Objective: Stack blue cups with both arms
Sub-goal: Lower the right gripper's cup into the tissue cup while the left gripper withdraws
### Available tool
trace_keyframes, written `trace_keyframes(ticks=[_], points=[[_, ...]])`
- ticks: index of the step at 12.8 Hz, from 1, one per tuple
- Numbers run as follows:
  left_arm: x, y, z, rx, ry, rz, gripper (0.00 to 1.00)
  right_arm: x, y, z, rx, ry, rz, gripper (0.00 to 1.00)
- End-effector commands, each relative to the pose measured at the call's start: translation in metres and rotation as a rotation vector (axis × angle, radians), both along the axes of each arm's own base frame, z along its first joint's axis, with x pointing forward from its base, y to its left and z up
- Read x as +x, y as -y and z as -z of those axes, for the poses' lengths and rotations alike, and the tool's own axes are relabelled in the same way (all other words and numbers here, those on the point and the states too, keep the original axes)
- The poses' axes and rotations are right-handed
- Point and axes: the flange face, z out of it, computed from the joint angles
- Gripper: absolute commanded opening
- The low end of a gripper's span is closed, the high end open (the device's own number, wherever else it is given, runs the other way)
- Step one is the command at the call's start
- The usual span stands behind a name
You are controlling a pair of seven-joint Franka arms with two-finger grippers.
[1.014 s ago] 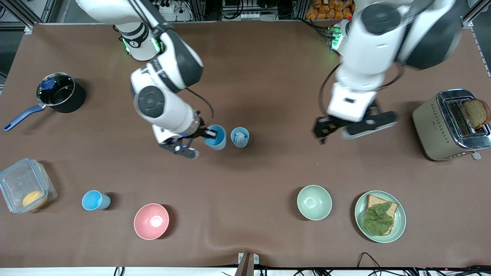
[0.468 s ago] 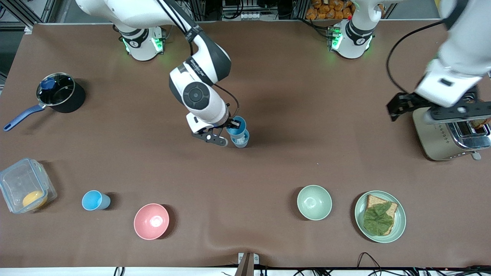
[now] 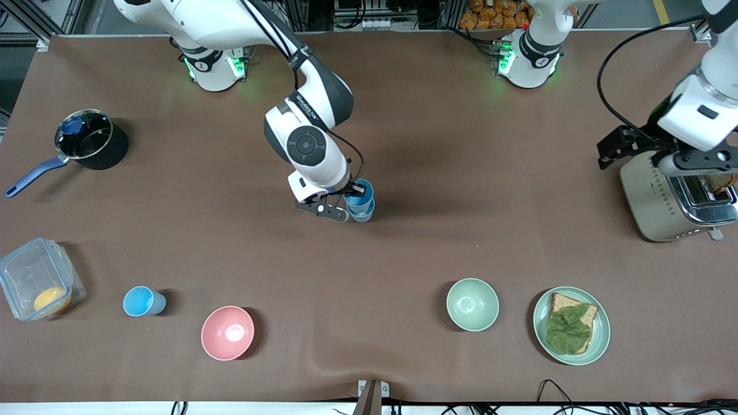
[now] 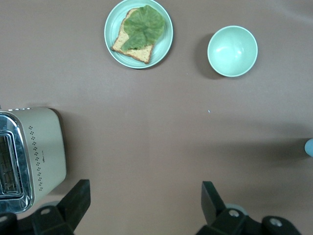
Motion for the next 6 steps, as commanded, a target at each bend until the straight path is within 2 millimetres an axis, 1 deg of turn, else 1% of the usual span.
trace_keyframes(ticks=[1, 2, 4, 5, 6], points=[[-0.014, 0.0, -0.006, -0.003, -0.009, 0.008, 1.0, 0.003, 0.001, -0.005, -0.034, 0.046, -0.005, 0.27], [-0.017, 0.004, -0.007, -0.004, -0.008, 0.016, 1.0, 0.007, 0.006, -0.005, -0.033, 0.046, 0.01, 0.98], [-0.019, 0.006, -0.008, -0.004, -0.006, 0.022, 1.0, 0.014, 0.011, -0.013, -0.028, 0.051, 0.035, 1.0], [-0.019, 0.005, -0.008, -0.004, -0.006, 0.019, 1.0, 0.023, 0.024, -0.014, -0.03, 0.05, 0.043, 1.0], [-0.017, 0.003, -0.006, -0.004, -0.009, 0.015, 1.0, 0.034, 0.041, -0.02, -0.029, 0.048, 0.05, 1.0]])
